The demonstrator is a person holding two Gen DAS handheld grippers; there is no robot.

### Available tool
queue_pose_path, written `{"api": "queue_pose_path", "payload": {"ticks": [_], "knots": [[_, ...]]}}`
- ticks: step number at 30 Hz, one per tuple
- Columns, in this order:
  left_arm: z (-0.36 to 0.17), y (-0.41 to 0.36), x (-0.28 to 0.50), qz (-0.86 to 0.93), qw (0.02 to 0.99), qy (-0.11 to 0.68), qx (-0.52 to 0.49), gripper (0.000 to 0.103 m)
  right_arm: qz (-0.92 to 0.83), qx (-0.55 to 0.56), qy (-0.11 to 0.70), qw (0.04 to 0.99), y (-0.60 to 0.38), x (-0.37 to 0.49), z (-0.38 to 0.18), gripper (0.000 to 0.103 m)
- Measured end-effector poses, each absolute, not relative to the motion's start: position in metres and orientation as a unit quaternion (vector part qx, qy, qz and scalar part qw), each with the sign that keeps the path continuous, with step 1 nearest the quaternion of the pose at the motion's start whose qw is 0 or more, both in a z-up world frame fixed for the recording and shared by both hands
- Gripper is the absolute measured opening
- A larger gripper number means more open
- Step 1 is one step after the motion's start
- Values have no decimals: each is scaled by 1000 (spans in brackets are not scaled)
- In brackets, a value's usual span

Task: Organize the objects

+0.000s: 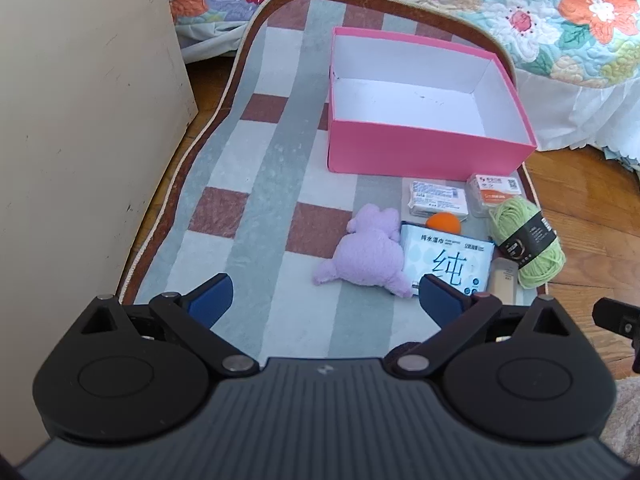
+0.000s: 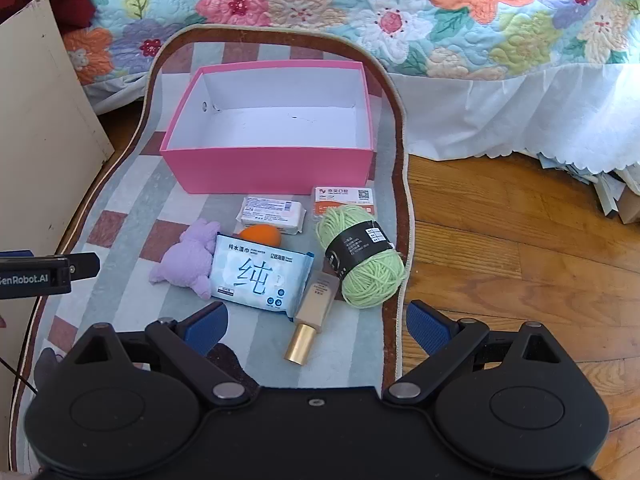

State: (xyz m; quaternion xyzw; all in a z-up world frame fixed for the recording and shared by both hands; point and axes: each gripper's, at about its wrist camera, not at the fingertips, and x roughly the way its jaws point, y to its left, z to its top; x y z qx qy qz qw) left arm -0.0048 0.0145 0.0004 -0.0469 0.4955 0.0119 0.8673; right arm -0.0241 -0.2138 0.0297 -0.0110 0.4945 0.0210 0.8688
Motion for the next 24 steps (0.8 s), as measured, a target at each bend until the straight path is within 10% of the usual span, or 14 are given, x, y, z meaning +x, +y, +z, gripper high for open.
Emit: {"api": "queue_pose_path", "payload": {"ticks": [24], "knots": [[5,19,-14,-9,885,460,-73,103,11,-6,497,868,-214,-25,28,98]]}}
